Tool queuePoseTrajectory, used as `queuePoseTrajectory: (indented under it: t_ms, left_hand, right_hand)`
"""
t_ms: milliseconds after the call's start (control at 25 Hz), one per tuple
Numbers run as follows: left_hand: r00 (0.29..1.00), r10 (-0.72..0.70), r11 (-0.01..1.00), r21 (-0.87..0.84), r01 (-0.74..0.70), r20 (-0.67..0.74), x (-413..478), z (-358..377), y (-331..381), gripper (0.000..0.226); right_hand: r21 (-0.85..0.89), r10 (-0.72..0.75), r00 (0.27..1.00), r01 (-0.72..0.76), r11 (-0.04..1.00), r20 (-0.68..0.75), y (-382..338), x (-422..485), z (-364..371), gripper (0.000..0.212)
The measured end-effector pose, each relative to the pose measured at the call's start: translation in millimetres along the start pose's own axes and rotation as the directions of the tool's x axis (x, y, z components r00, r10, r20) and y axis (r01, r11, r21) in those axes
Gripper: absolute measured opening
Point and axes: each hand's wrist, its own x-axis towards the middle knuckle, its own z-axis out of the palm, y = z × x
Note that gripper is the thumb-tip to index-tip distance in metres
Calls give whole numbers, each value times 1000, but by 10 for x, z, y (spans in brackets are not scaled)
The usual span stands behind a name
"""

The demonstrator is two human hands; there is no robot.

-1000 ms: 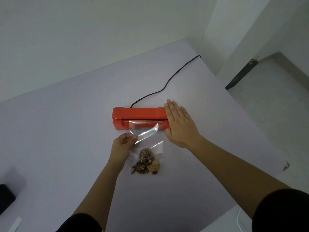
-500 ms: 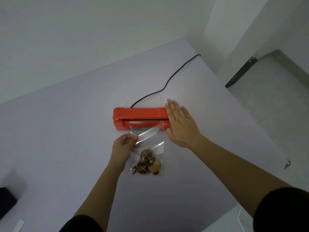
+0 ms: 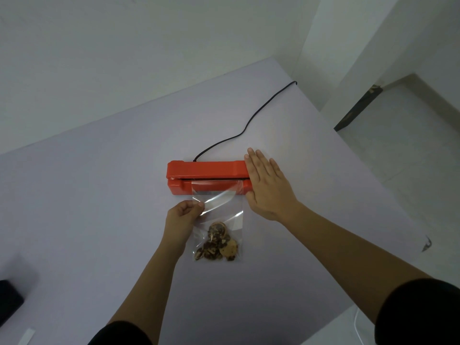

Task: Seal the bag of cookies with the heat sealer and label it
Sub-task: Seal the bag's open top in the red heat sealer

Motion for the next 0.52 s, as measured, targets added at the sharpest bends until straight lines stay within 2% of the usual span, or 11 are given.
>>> queuePoseTrajectory:
  t_ms: [520]
  left_hand:
    - [1000, 9, 1000, -4, -9, -6, -10, 8, 14, 14]
  right_hand:
    - [14, -6, 1000, 6, 1000, -2, 4, -8, 3, 77]
